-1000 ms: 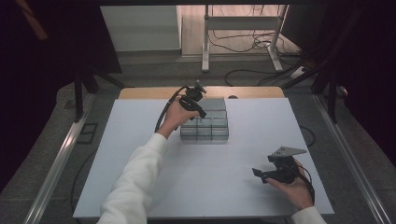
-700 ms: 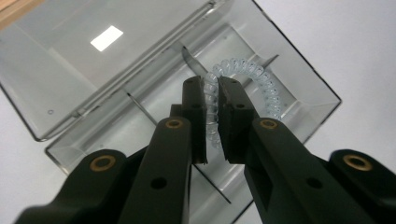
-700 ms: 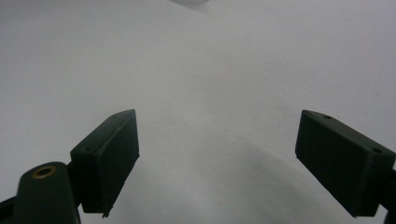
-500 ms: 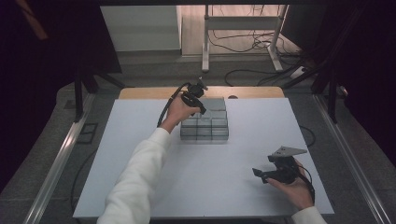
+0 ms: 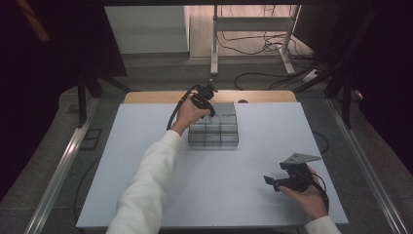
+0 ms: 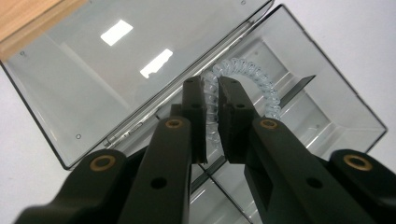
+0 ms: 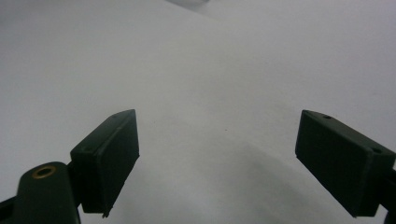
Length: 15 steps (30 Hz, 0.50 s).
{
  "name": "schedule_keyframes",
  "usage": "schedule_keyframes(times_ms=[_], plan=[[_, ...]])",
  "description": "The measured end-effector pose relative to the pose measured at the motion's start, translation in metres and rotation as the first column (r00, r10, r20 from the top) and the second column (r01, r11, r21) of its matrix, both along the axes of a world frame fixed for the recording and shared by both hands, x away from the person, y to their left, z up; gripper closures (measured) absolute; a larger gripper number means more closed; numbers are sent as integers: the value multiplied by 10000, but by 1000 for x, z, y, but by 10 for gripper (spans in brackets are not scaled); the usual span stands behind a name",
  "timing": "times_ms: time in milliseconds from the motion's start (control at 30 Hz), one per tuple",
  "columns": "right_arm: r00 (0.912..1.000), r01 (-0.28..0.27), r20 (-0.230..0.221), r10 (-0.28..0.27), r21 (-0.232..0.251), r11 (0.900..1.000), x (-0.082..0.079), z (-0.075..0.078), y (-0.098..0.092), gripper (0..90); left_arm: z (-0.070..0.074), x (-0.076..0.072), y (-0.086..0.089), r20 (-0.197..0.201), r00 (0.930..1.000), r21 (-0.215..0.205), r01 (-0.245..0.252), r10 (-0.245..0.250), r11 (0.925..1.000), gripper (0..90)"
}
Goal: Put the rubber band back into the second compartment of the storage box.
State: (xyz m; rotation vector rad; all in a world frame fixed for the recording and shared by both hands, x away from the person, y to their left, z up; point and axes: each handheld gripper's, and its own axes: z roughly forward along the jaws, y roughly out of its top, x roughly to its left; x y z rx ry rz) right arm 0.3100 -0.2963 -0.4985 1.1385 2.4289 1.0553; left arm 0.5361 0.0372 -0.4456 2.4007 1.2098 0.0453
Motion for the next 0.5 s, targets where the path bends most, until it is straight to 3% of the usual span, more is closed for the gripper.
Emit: schedule_keyframes(times_ms=[500], plan=[[10000,-30,-17,30,-48,10000,0,-1,1,141,-19,-2,1,-164,9998,228,-77,81,9997,820]])
